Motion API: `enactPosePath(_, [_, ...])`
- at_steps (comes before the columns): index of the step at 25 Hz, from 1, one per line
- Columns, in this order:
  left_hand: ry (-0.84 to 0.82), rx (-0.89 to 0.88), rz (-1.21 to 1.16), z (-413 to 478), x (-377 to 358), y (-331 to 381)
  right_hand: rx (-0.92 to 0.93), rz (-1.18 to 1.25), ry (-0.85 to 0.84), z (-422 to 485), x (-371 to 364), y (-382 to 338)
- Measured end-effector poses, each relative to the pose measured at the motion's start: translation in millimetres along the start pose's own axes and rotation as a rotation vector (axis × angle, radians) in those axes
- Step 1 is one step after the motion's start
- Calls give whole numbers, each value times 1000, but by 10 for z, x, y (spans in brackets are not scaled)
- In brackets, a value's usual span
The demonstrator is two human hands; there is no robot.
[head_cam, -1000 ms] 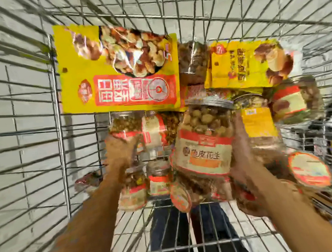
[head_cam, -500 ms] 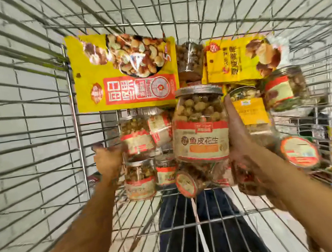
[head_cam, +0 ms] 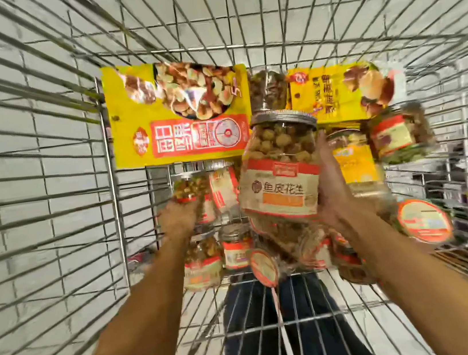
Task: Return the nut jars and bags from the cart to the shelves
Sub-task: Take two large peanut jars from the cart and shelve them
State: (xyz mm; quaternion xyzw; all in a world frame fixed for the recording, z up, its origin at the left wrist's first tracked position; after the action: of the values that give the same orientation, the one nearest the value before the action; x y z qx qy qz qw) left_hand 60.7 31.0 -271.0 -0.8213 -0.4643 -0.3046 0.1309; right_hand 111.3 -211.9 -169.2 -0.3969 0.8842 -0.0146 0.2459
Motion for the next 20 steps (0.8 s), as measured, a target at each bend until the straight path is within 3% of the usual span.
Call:
enactPosePath(3, [-11,84,-80,241,-238,3,3,2,17,328,120,56])
enactPosePath(6, [100,-14,-41,357,-344,5,-51,5,-2,490,253,101])
enactPosePath(10, [201,-5,-111,363,-413,-93,-85,-12,18,580,438,212])
enactPosePath(17, [75,-221,-205,425,-434,-75,-90,-33,17,610,409,276])
enactPosePath(20, [0,-169,-327,495,-422,-110,-122,-40,-16,601,362,304])
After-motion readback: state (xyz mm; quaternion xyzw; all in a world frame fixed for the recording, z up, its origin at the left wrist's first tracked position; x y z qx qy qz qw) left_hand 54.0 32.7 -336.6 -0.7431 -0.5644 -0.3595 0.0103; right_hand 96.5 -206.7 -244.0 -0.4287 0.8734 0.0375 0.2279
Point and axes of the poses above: each hand's wrist, its own z-axis towards the middle knuckle, its own x-axis out of the back of the hand, y = z × x, the point moved 6 cm from there along z, towards the middle knuckle, and after that the axes turned 12 degrees about z, right-handed, at the moved point
